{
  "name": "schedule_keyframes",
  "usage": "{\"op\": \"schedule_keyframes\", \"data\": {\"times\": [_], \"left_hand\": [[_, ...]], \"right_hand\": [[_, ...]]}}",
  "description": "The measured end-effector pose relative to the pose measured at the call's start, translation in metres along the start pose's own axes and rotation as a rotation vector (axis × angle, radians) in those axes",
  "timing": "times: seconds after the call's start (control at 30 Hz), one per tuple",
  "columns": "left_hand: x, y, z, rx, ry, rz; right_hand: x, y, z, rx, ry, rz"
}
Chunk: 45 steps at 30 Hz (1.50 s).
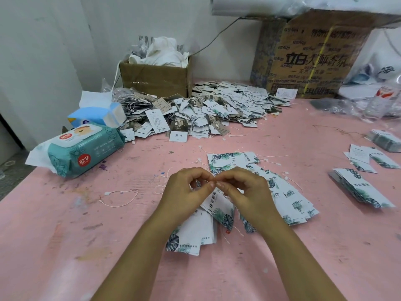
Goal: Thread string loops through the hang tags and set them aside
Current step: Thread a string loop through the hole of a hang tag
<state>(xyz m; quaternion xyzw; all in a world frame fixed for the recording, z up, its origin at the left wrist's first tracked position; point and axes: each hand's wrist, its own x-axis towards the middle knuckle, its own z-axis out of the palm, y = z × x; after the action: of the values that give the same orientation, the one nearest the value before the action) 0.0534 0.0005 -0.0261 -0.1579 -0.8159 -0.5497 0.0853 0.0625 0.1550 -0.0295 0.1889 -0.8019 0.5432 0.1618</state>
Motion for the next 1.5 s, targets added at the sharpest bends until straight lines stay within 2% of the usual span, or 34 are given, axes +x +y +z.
{"op": "schedule_keyframes", "data": {"times": [0.5, 0.67, 0.83, 1.13, 1.5], "left_hand": [[-0.0005, 0.003, 0.0, 0.024, 0.01, 0.01], [-0.0016, 0.0033, -0.001, 0.039, -0.004, 0.008], [-0.0007, 0.0034, -0.0006, 0.049, -0.014, 0.013], [-0.0009, 0.0037, -0.0002, 0.042, -0.012, 0.004], [-0.0011, 0.0033, 0.0017, 0.035, -0.017, 0.004]], "right_hand": [[-0.0003, 0.0027, -0.0004, -0.035, 0.045, -0.04], [-0.0004, 0.002, -0.0001, -0.031, 0.041, -0.023], [-0.0002, -0.0003, -0.0003, 0.058, 0.044, 0.069], [-0.0008, -0.0007, -0.0009, -0.04, 0.041, -0.019], [-0.0004, -0.0017, -0.0019, -0.019, 0.045, -0.012]]}}
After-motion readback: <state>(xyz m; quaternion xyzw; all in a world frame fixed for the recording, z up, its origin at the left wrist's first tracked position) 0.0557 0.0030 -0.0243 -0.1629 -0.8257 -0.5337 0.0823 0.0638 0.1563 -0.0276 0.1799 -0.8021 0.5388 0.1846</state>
